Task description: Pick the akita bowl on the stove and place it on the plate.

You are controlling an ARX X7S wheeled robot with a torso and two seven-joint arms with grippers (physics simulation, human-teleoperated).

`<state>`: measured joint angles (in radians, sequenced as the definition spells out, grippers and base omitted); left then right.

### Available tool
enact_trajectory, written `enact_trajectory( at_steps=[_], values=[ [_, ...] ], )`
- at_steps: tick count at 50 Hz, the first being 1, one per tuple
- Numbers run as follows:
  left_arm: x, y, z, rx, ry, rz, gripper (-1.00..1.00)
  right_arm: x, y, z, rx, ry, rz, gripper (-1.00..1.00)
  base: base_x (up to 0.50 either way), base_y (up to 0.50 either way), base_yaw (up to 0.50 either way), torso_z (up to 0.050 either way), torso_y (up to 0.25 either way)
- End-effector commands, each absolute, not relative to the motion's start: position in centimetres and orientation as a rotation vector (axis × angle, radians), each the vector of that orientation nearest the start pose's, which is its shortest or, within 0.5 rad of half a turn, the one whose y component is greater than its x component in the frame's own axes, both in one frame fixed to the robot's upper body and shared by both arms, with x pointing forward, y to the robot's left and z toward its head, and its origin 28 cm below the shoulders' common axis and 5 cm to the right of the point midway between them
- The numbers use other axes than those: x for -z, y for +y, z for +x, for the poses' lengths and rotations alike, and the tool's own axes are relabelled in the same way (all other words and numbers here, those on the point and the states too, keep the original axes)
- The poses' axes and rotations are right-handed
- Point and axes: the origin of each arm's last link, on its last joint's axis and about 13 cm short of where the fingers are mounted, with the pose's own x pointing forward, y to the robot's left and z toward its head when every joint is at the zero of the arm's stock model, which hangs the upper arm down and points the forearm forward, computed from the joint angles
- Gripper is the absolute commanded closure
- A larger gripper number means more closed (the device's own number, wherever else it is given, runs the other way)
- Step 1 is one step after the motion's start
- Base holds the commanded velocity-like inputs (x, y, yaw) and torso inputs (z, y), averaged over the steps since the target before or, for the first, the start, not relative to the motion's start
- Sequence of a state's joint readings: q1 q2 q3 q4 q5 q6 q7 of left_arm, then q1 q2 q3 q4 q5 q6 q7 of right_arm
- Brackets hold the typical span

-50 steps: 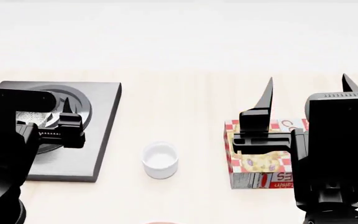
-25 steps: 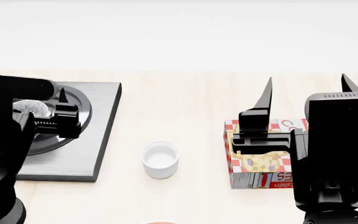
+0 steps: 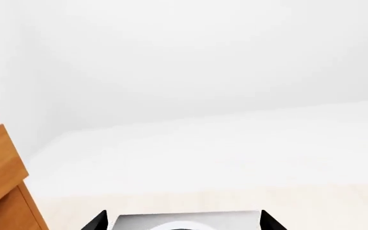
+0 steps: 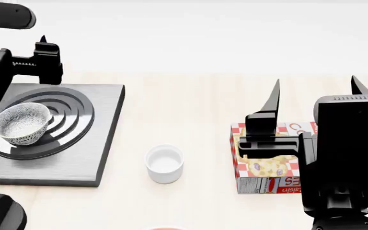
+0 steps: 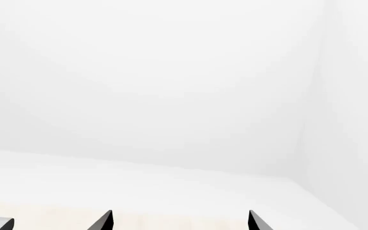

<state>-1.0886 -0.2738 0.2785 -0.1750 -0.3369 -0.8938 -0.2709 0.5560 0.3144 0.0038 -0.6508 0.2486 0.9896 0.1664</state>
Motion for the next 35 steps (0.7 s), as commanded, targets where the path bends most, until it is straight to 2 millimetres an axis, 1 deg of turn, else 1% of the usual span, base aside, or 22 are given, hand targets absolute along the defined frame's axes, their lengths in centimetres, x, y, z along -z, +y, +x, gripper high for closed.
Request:
enact_trajectory(
  at_steps=[1,2,3,5,11,12,13,15,17,21,32,35],
  values=[
    [-27.2,23.9,38.2,-0.077,0.077,0.059,-1.00,-21.2,-14.3,25.2,0.090,-0.209,-0.135,-1.00,0.00,0.00,0.00,0.000,0.000],
    [-27.0,24.0,38.5,-0.087,0.129,0.025,-1.00,-21.2,-14.3,25.2,0.089,-0.210,-0.136,-1.00,0.00,0.00,0.00,0.000,0.000],
    [-27.0,24.0,38.7,-0.088,0.144,0.025,-1.00,-21.3,-14.3,25.2,0.090,-0.210,-0.136,-1.00,0.00,0.00,0.00,0.000,0.000],
    [-27.0,23.8,38.9,-0.073,0.142,0.057,-1.00,-21.3,-14.3,25.2,0.091,-0.211,-0.133,-1.00,0.00,0.00,0.00,0.000,0.000],
    [-27.1,23.3,39.5,-0.061,0.158,0.069,-1.00,-21.2,-14.4,25.2,0.090,-0.212,-0.132,-1.00,0.00,0.00,0.00,0.000,0.000],
    [-27.2,23.2,39.5,-0.032,0.177,0.028,-1.00,-21.1,-14.4,25.2,0.089,-0.212,-0.133,-1.00,0.00,0.00,0.00,0.000,0.000],
    [-27.1,23.3,39.5,-0.032,0.182,0.027,-1.00,-21.1,-14.4,25.2,0.090,-0.212,-0.132,-1.00,0.00,0.00,0.00,0.000,0.000],
    [-27.2,23.3,39.7,-0.044,0.176,0.033,-1.00,-21.2,-14.3,25.2,0.089,-0.212,-0.132,-1.00,0.00,0.00,0.00,0.000,0.000],
    [-27.6,23.3,39.9,-0.041,0.175,-0.015,-1.00,-21.3,-14.3,25.2,0.087,-0.210,-0.132,-1.00,0.00,0.00,0.00,0.000,0.000],
    [-28.2,23.2,40.2,-0.049,0.166,-0.027,-1.00,-21.2,-14.3,25.2,0.088,-0.211,-0.132,-1.00,0.00,0.00,0.00,0.000,0.000],
    [-28.5,23.5,40.6,-0.064,0.160,0.012,-1.00,-21.2,-14.3,25.2,0.087,-0.212,-0.132,-1.00,0.00,0.00,0.00,0.000,0.000],
    [-28.9,23.6,40.7,-0.065,0.150,-0.016,-1.00,-21.2,-14.3,25.2,0.088,-0.211,-0.133,-1.00,0.00,0.00,0.00,0.000,0.000]
  ],
)
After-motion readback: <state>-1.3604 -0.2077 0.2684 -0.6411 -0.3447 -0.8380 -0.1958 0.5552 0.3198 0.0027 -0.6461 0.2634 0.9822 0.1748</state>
